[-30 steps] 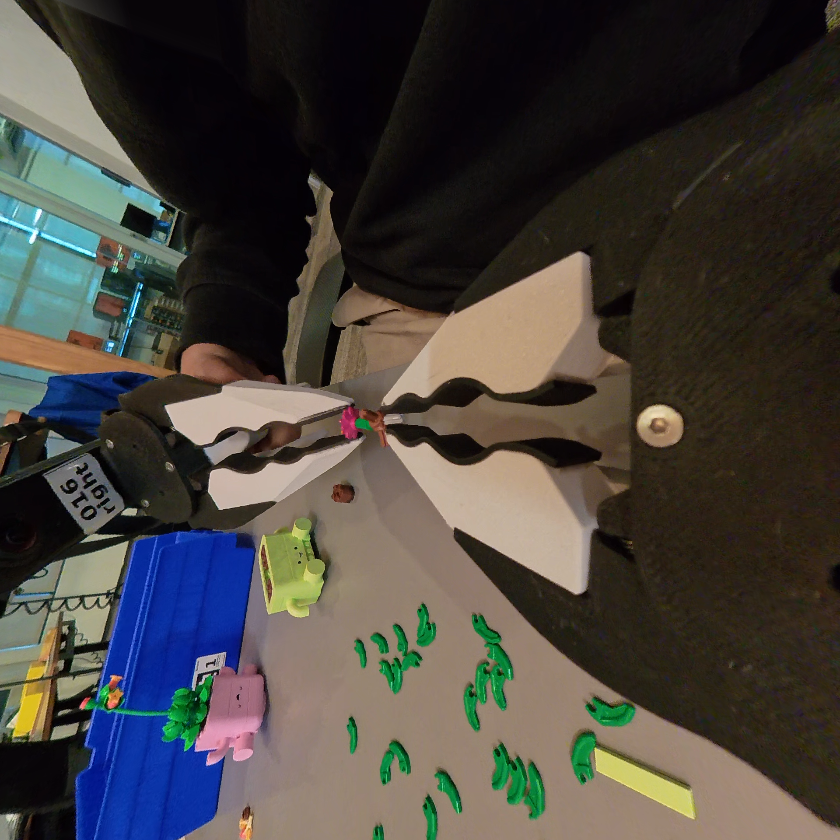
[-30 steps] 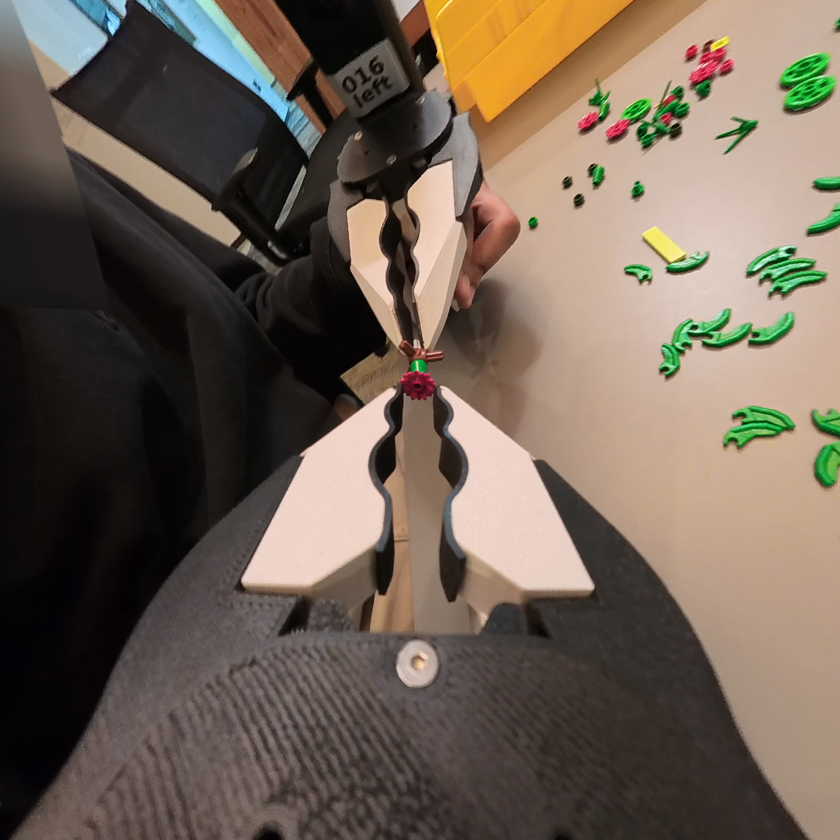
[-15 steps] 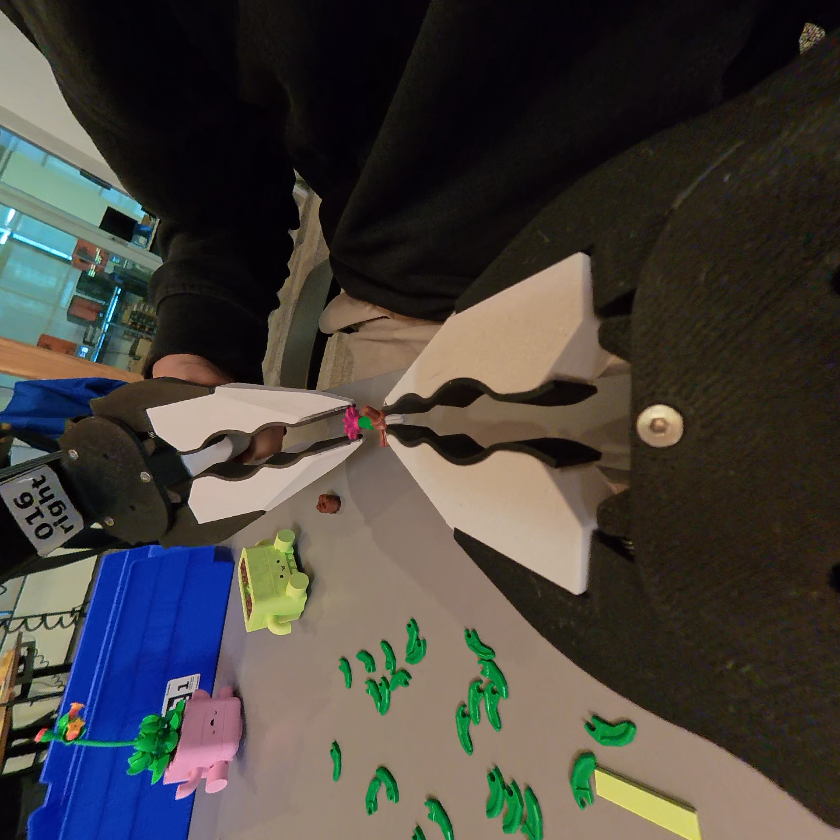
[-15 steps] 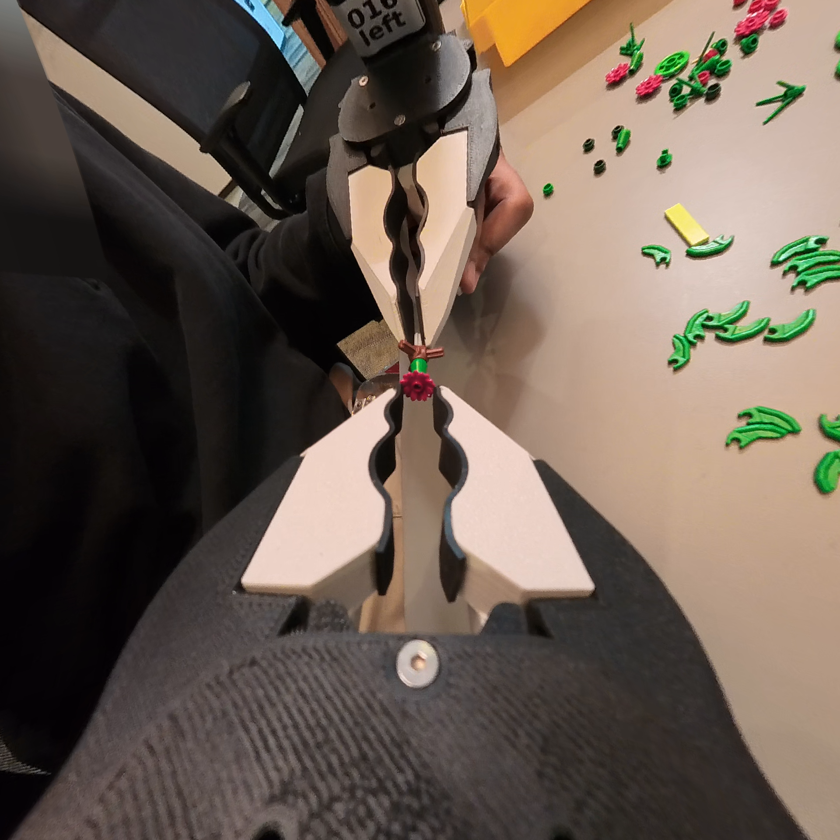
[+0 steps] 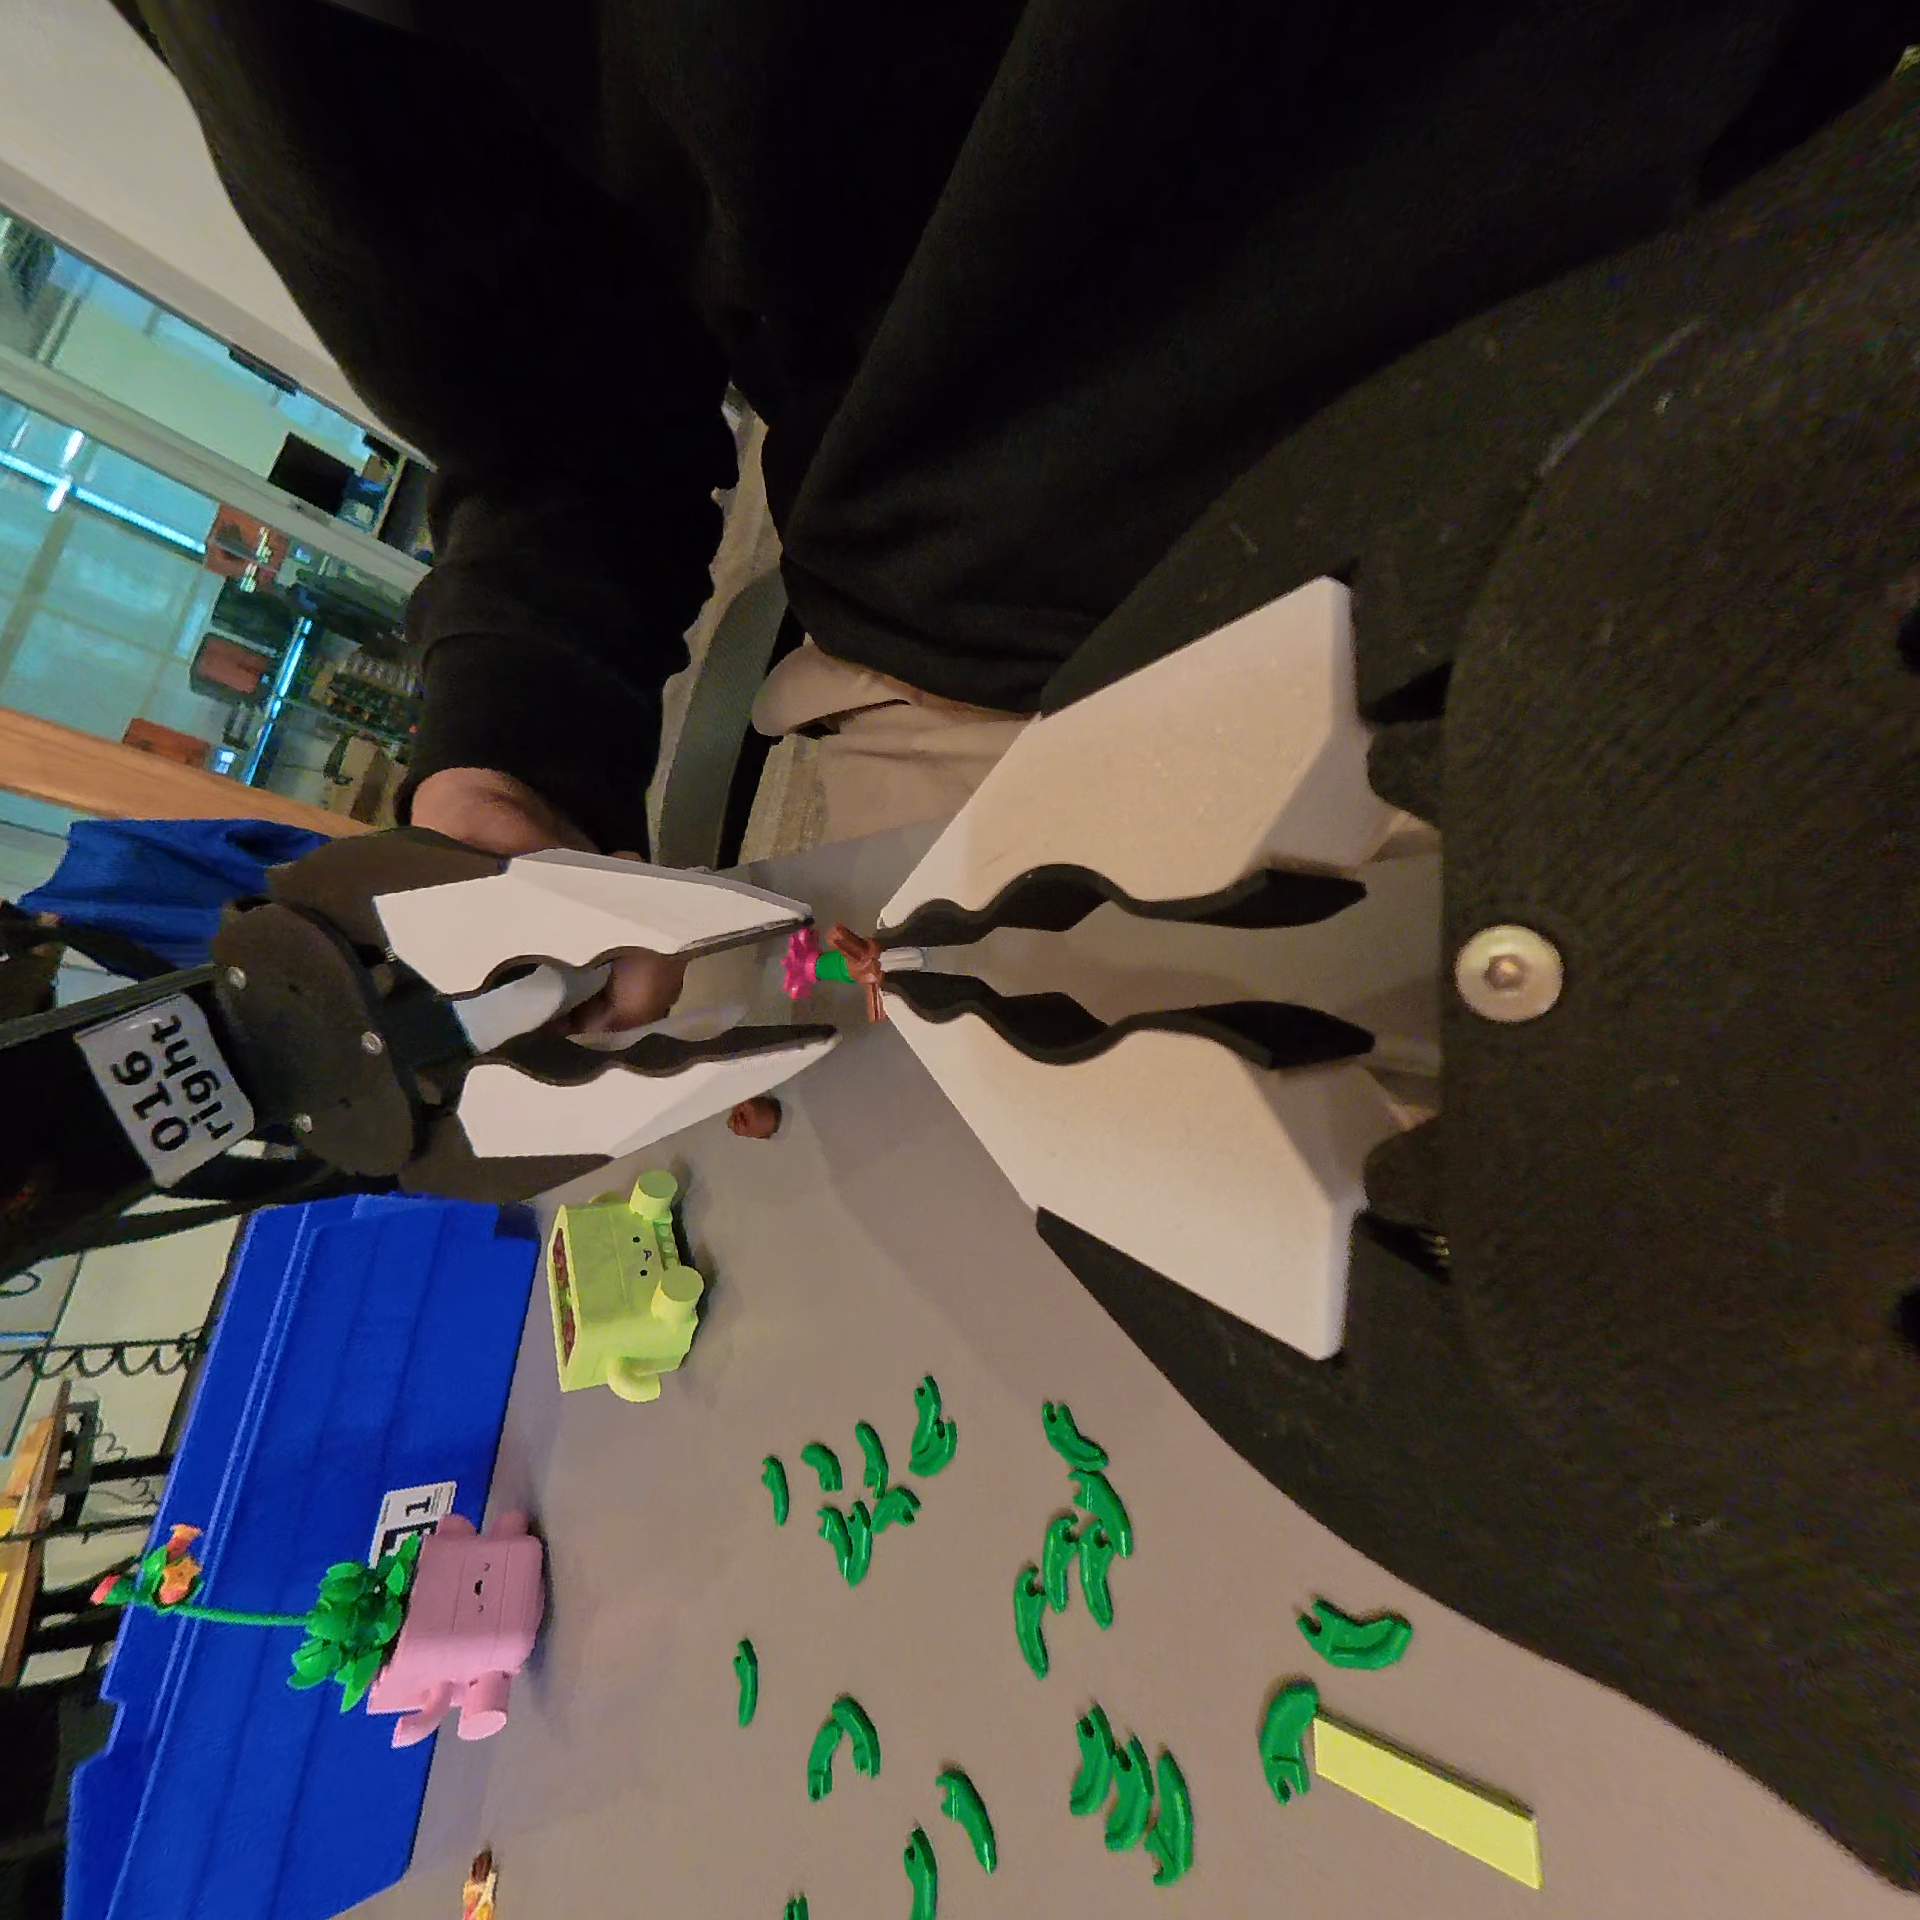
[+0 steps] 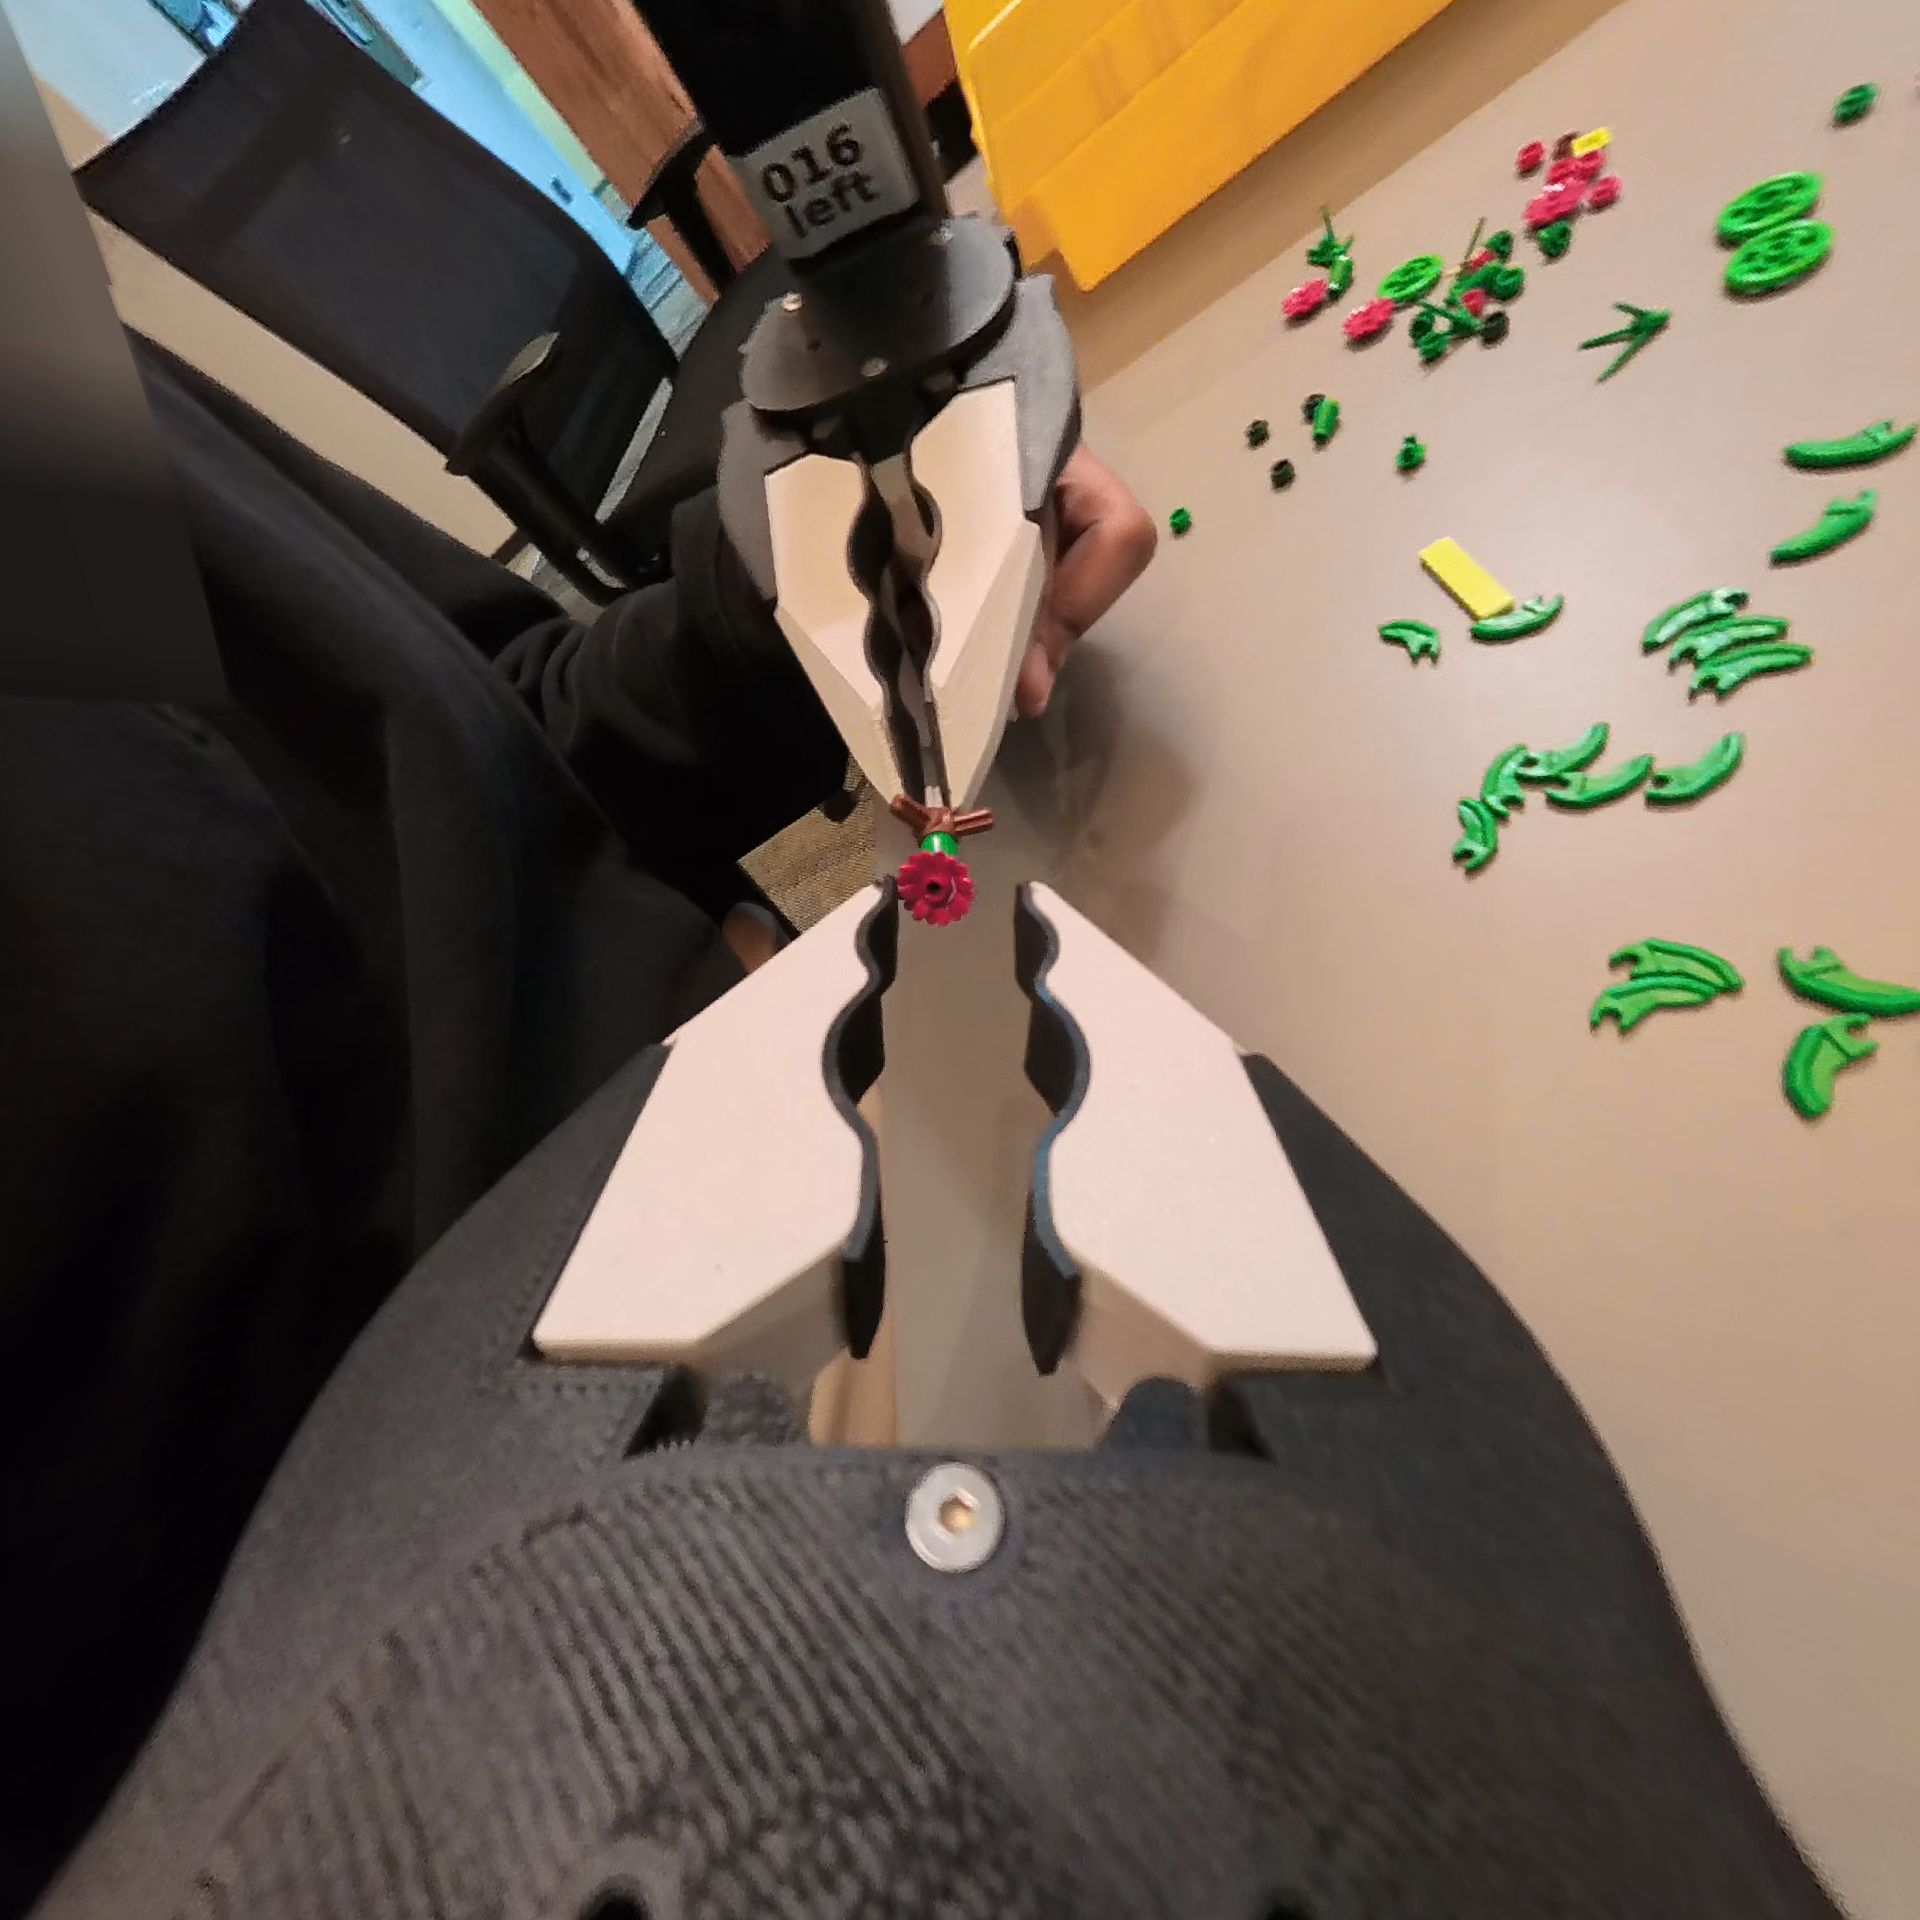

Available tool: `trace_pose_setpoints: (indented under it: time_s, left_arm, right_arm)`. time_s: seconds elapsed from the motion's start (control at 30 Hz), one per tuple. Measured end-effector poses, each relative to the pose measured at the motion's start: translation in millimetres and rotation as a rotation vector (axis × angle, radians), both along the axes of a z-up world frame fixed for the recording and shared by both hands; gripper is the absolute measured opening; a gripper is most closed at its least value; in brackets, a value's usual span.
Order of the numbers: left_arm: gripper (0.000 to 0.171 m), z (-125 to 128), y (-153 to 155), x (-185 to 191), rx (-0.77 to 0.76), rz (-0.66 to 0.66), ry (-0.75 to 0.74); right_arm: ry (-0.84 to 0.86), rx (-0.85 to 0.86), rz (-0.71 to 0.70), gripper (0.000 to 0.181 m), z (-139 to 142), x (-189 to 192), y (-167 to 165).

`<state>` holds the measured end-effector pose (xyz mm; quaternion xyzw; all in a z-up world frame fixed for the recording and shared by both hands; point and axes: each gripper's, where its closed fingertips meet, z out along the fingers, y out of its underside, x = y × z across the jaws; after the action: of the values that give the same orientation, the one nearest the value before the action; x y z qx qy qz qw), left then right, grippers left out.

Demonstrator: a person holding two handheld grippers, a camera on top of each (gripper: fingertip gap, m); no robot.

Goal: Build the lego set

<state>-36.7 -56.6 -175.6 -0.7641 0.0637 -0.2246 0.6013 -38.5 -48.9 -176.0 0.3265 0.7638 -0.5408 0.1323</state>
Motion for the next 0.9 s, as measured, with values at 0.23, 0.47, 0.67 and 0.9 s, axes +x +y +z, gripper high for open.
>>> trace_pose_setpoints:
  time_s: [0.23,0.47,0.67,0.9]
  left_arm:
    - [0.001,-6.0,1.6,-7.5,-0.041,0.043,0.013]
    - [0.001,-11.7,4.4,-29.6,-0.078,0.171,0.05]
    - [0.001,-7.4,2.4,-39.1,-0.051,0.212,0.03]
    - [0.001,-7.2,2.6,-41.7,-0.05,0.227,0.028]
  right_arm:
    - [0.039,0.067,-0.116,0.022,-12.9,-5.6,11.4]
    - [0.081,0.167,-0.25,0.017,-22.8,-8.6,29.5]
    - [0.155,0.302,-0.291,0.016,-25.6,1.5,35.1]
    - [0.216,0.443,-0.15,0.018,-53.2,25.2,-4.5]
